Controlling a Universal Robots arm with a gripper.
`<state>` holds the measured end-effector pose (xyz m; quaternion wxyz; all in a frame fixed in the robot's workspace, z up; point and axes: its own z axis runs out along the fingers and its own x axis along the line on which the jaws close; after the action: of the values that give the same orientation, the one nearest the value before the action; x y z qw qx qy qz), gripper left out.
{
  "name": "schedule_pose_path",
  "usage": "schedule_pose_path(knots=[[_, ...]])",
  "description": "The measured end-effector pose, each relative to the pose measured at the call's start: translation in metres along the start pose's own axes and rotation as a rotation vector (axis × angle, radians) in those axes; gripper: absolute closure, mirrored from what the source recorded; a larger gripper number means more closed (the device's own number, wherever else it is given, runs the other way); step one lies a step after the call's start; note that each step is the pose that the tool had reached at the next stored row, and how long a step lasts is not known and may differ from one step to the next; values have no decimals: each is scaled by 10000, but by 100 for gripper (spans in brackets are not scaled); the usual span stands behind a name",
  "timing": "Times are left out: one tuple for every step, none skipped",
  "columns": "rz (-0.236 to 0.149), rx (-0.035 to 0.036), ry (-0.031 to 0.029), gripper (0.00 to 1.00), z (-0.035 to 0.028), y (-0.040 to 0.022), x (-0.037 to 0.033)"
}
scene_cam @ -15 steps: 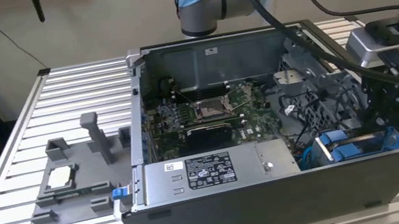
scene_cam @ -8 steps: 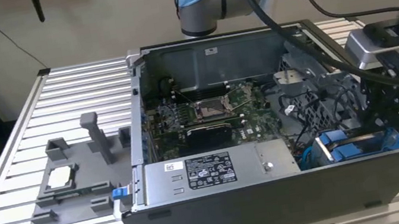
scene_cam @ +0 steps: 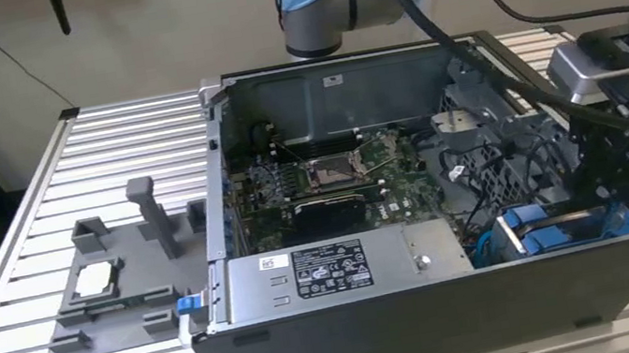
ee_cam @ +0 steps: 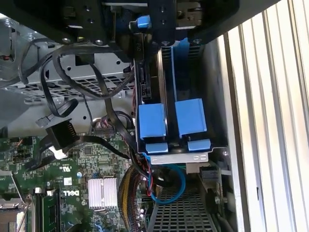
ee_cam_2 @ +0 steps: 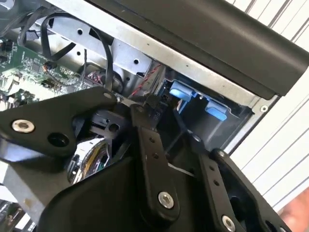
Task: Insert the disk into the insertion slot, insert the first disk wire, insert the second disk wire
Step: 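Insert the first disk wire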
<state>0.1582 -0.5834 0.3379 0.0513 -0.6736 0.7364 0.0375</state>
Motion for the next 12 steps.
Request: schedule_pose_path(knots=[[2,0,-2,73,-41,0,-5],[3,0,-4,73,-87,0,-10],[2,0,0,73,-135,-1,-17],[2,0,2,73,-178,-1,-22],[2,0,-1,73,-213,-2,-26],[2,2,3,73,-246,-2,-30],[1,5,-1,73,-270,-3,-34],[0,12,0,73,-288,-3,-36],[-2,22,0,73,-296,-3,-37],[-3,32,-4,73,-296,-3,-37],[-4,41,-5,73,-296,-3,-37],[-5,49,-6,73,-297,-3,-37]])
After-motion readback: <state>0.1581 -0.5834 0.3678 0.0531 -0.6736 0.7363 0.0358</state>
